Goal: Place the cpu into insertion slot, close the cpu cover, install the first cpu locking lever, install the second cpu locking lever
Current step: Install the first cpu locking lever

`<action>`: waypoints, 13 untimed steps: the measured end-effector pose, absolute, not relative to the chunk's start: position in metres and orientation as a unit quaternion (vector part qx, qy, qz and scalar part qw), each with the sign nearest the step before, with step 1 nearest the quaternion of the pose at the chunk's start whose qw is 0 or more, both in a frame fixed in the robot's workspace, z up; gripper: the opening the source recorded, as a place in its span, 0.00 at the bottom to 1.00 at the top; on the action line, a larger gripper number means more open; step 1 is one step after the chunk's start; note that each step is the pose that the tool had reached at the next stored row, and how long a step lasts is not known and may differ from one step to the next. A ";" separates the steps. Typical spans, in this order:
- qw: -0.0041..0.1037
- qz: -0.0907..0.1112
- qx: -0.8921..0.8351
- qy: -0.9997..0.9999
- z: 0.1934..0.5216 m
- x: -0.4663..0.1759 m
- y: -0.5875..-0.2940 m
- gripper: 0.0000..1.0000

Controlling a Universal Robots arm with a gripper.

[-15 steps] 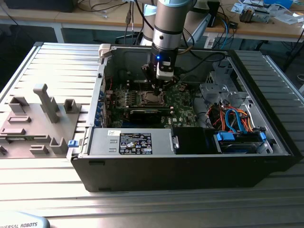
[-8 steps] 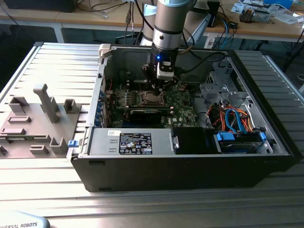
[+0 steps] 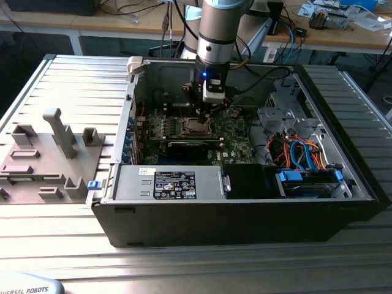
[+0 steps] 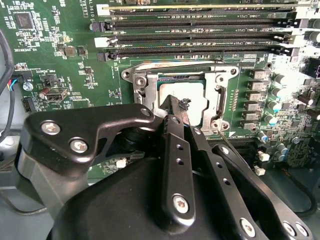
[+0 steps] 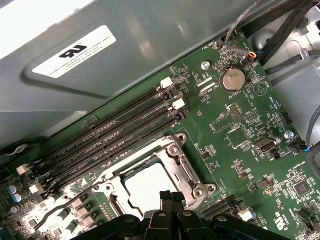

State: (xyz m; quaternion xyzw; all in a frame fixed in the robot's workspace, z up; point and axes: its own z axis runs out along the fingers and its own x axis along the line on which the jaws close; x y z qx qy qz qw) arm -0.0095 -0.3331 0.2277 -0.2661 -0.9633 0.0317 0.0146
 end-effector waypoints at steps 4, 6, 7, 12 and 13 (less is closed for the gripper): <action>0.014 0.032 -0.263 -0.964 0.228 -0.009 -0.333 0.11; 0.014 0.032 -0.262 -0.965 0.228 -0.009 -0.333 0.11; 0.014 0.032 -0.261 -0.965 0.228 -0.009 -0.333 0.11; 0.014 0.032 -0.257 -0.966 0.228 -0.009 -0.333 0.11; 0.014 0.032 -0.256 -0.966 0.228 -0.009 -0.333 0.11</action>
